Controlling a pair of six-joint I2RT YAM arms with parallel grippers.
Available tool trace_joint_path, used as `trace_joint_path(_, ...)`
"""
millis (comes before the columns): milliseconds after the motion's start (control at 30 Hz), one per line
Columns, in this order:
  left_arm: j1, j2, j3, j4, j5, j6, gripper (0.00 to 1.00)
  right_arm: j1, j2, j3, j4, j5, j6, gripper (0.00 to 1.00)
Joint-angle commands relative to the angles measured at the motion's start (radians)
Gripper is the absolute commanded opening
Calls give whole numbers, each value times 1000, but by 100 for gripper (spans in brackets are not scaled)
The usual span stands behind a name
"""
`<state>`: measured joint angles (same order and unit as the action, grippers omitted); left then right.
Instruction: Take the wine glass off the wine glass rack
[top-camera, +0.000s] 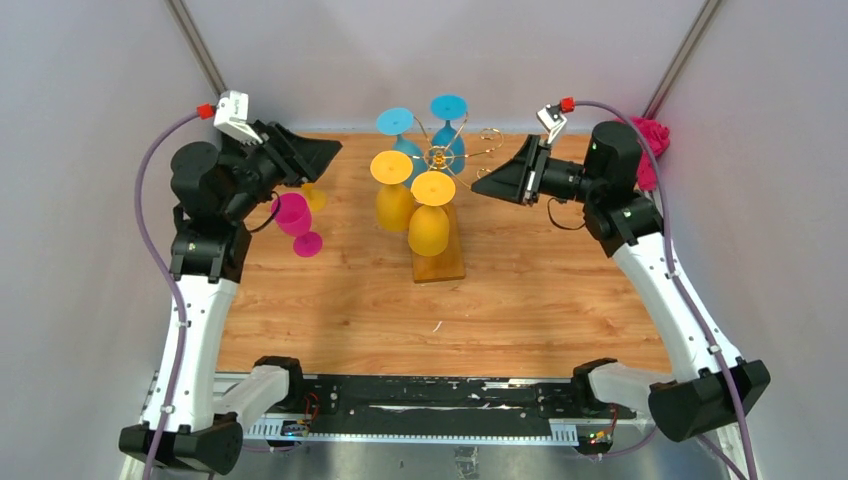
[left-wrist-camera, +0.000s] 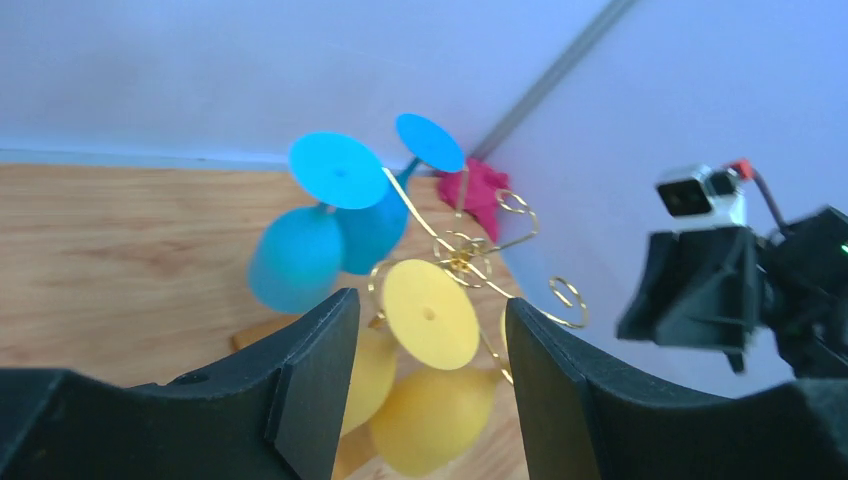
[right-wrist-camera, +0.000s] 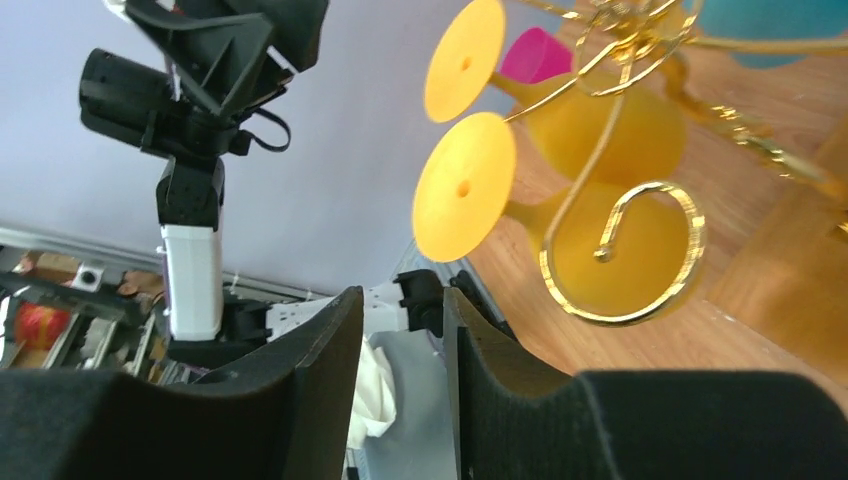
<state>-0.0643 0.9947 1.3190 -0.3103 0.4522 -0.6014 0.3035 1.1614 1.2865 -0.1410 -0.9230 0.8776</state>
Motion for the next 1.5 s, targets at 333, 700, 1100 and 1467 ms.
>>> trace_joint_path(333, -12, 9, -81, 193, 138, -62, 61, -69, 434, 572, -176, 118, -132, 42)
trace_joint_path(700, -12, 1, -87, 124, 89, 11, 61, -135, 803, 912, -162, 97, -97, 38)
trace_joint_path(1100, -13, 24, -95, 112, 73, 36, 61, -147, 873, 891, -22, 10, 29, 38)
trace_joint_path(1467, -13, 39, -95, 119, 67, 30, 61, -131, 903, 853, -23, -30, 23, 37)
